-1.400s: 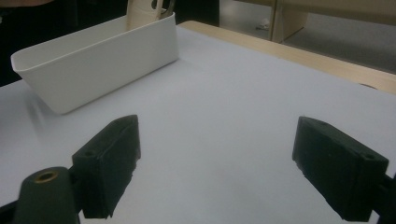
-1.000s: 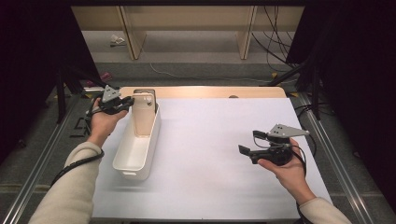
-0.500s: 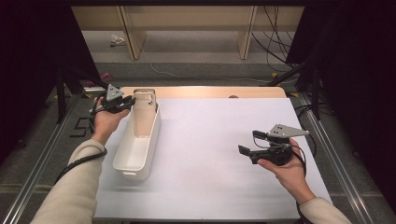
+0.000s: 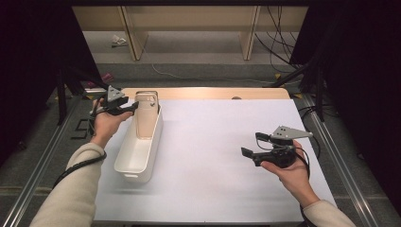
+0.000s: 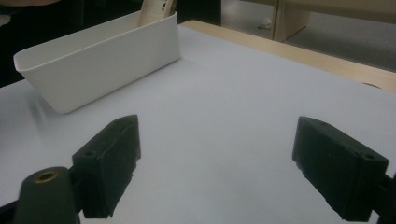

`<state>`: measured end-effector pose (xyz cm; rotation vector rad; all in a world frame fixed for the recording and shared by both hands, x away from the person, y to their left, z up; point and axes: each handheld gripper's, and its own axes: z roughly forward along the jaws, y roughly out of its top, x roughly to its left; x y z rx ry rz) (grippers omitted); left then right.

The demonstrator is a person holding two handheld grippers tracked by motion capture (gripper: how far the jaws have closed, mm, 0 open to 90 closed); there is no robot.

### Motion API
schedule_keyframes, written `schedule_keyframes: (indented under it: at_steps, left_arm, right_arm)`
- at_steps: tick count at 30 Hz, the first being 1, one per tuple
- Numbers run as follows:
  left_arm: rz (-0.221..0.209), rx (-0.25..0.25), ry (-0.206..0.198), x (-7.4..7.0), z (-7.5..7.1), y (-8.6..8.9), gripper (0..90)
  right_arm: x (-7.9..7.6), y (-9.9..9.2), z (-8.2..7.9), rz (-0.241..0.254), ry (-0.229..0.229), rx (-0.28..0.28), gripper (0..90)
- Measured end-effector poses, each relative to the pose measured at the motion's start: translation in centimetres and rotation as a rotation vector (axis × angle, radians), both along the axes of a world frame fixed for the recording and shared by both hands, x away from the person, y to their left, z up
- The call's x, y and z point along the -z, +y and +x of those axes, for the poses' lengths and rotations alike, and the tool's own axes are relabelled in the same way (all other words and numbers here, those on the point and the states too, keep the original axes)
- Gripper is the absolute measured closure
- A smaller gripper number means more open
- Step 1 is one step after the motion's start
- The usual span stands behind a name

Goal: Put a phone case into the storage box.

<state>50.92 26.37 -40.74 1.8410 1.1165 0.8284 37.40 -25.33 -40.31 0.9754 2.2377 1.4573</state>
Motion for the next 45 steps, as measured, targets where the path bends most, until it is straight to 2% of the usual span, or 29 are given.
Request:
schedule_keyframes:
  at_steps: [5,8,10,14,20,23,26,36,38,45]
  left_arm:
    - [-0.028,0.009,0.010,-0.9,-1.5,-0.2,35.6]
    - [-0.076,0.019,0.031,-1.4,-2.8,-0.5,26.4]
    - [-0.087,0.038,0.035,-1.6,-3.9,-0.7,20.9]
    - [-0.114,0.083,0.047,-1.8,-5.8,-1.0,16.1]
    - [-0.131,0.139,0.016,-2.7,-8.2,-1.6,14.3]
    - [-0.152,0.162,0.007,-2.9,-9.2,-2.0,12.4]
    - [-0.152,0.181,-0.002,-3.0,-10.2,-2.4,11.8]
    - [-0.162,0.245,-0.028,-2.0,-13.7,-3.9,11.0]
    - [-0.175,0.252,-0.036,-1.7,-14.2,-4.1,11.4]
    - [-0.169,0.287,-0.062,-1.1,-16.0,-4.7,11.0]
  right_arm:
    - [0.0,0.0,0.0,0.000,0.000,0.000,16.0]
    - [0.0,0.0,0.0,-0.001,0.001,0.000,16.0]
    - [0.0,0.0,0.0,-0.003,0.002,0.001,16.0]
    - [0.1,0.1,0.0,-0.003,0.001,-0.003,16.0]
    - [0.1,0.1,0.0,-0.004,0.002,-0.003,16.0]
    - [0.1,0.1,0.0,-0.006,0.004,-0.004,16.0]
    - [0.0,0.1,0.0,-0.005,0.001,-0.004,16.0]
    - [0.1,0.1,0.0,-0.012,0.005,-0.010,16.0]
    - [0.1,0.1,0.0,-0.012,0.006,-0.011,16.0]
    - [0.2,-0.1,-0.2,-0.014,0.004,-0.012,16.0]
